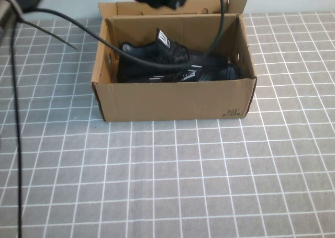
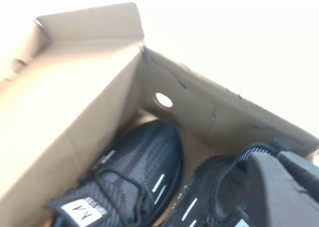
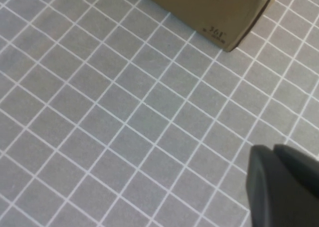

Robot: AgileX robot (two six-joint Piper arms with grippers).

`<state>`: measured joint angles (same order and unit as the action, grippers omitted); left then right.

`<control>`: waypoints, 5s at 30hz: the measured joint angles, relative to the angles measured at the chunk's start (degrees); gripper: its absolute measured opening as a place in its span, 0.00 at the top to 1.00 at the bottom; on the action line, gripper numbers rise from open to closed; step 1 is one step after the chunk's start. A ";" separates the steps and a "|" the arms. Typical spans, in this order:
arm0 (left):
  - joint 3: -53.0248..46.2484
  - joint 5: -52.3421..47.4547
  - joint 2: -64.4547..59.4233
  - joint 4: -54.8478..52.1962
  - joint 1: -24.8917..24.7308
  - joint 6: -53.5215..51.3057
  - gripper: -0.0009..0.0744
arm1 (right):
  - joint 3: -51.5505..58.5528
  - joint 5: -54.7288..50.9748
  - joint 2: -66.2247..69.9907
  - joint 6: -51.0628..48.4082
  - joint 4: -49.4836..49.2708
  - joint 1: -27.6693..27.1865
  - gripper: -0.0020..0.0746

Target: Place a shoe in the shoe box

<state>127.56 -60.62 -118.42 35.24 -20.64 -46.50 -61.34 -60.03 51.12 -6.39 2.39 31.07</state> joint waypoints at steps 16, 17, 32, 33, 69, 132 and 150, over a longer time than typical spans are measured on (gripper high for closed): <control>-11.67 -0.58 27.59 -16.61 0.00 12.44 0.99 | 0.00 -3.91 -10.84 3.16 -3.24 0.00 0.99; -15.59 1.13 30.43 -16.72 0.00 12.91 0.99 | 0.00 -4.52 -12.54 3.52 -3.33 0.00 0.99; -86.87 41.41 82.94 -11.88 0.00 13.29 0.99 | 0.00 -5.69 -32.72 4.92 -5.00 0.00 0.99; -90.63 43.27 86.47 -11.76 0.00 13.29 0.99 | 0.32 -4.74 -33.53 4.92 -5.00 0.00 0.99; -128.99 40.17 114.19 -10.69 0.00 13.29 0.99 | 41.43 51.71 -36.65 4.81 -9.00 0.00 0.99; -128.99 40.23 114.19 -11.03 0.13 13.57 0.99 | 62.80 40.85 -51.56 4.59 -13.74 -30.06 0.99; -128.99 42.76 119.04 -31.05 11.45 39.22 0.99 | 62.80 40.55 -51.56 4.59 -13.77 -30.06 0.99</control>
<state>-1.44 -17.86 0.61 4.19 -9.19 -7.28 1.45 -19.48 -0.43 -1.81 -11.37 1.01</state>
